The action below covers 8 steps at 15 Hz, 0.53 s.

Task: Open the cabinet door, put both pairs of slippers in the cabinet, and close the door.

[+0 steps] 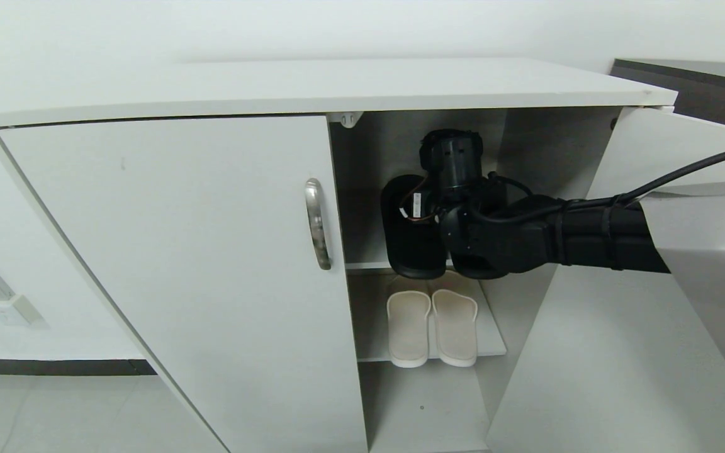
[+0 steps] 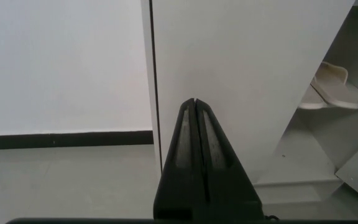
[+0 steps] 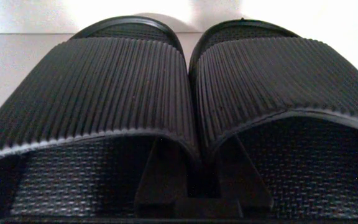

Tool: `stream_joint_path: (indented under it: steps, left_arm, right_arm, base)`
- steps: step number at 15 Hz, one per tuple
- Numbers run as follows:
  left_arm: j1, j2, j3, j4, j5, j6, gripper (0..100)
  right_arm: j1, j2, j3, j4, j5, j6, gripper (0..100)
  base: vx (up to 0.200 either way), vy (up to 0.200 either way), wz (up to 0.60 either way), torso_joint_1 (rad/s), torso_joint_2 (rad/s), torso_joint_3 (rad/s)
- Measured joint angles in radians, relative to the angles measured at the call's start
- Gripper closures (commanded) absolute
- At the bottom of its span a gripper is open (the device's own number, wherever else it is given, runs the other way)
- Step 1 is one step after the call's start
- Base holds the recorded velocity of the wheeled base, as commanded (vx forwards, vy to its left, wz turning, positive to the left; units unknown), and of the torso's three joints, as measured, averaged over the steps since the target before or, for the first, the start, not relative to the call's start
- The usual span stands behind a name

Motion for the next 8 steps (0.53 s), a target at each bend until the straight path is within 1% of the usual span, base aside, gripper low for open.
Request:
stream_joint_path:
  steps: [3, 4, 8]
  left_arm:
    - [0.0, 0.0, 0.0, 0.0, 0.0, 0.0, 100]
    - [0.0, 0.0, 0.0, 0.0, 0.0, 0.0, 100]
    - [0.0, 0.0, 0.0, 0.0, 0.0, -0.001, 100]
  right_arm:
    - [-0.004, 0.004, -0.001, 0.0, 0.0, 0.003, 100]
    - [-0.004, 0.005, -0.001, -0.001, 0.0, 0.003, 0]
    - [-0.003, 0.005, 0.008, -0.002, 0.001, 0.003, 0]
  base:
    - [0.0, 0.0, 0.0, 0.0, 0.0, 0.0]
    - [0.0, 0.0, 0.0, 0.0, 0.0, 0.0]
    - [0.0, 0.0, 0.0, 0.0, 0.0, 0.0]
